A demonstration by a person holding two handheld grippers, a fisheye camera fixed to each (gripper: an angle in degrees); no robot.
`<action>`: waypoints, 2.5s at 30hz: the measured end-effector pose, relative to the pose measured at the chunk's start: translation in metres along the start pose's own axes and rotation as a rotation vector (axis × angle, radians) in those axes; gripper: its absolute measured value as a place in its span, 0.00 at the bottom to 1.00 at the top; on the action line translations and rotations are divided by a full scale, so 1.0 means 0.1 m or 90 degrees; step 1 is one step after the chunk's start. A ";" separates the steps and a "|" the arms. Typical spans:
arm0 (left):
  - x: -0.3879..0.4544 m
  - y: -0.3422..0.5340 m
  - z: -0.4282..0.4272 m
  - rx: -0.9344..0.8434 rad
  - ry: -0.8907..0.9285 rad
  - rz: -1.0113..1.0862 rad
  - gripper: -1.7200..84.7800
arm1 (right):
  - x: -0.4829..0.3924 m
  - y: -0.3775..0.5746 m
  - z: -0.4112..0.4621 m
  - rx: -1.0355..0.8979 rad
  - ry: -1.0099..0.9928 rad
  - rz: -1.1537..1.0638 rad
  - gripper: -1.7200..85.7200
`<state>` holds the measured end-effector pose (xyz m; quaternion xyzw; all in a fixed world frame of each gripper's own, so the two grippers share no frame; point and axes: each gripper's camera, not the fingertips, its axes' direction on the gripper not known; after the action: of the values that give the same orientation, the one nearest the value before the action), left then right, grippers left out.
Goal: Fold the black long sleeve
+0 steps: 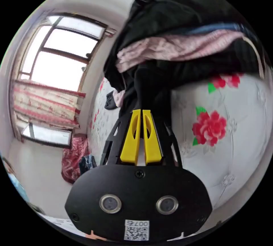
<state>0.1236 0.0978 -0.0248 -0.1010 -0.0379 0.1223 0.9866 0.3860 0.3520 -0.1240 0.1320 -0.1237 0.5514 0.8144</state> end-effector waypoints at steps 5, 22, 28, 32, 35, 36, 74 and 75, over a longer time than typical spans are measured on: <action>-0.24 0.09 -0.10 0.023 0.018 -0.013 0.01 | -0.85 0.00 -0.04 0.033 -0.094 -0.139 0.02; -1.21 0.98 -0.24 0.133 0.130 0.000 0.01 | -2.63 5.65 1.49 -0.596 -0.085 -1.046 0.02; -1.32 1.03 -0.22 0.133 0.134 0.060 0.02 | -2.31 5.96 1.80 -0.842 -0.086 -0.952 0.03; -1.10 0.86 -0.17 0.137 0.163 0.142 0.05 | -2.63 5.52 1.64 -0.647 -0.019 -1.007 0.04; -0.78 0.61 0.00 0.101 0.199 0.203 0.09 | -2.72 4.90 1.75 -0.506 0.087 -0.939 0.04; -0.62 0.52 0.08 0.084 0.207 0.232 0.09 | -2.72 4.79 1.78 -0.491 0.104 -0.922 0.04; -0.48 -0.10 0.08 -0.032 0.259 0.229 0.11 | -3.54 3.95 3.06 -0.542 0.251 -1.107 0.09; -0.47 -0.14 0.11 -0.040 0.245 0.234 0.12 | -3.54 3.99 3.15 -0.566 0.261 -1.125 0.09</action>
<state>0.0804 0.0749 -0.0131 -0.1585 0.1657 0.2766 0.9332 -0.1314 0.0774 0.0785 -0.2366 -0.0337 -0.3339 0.9118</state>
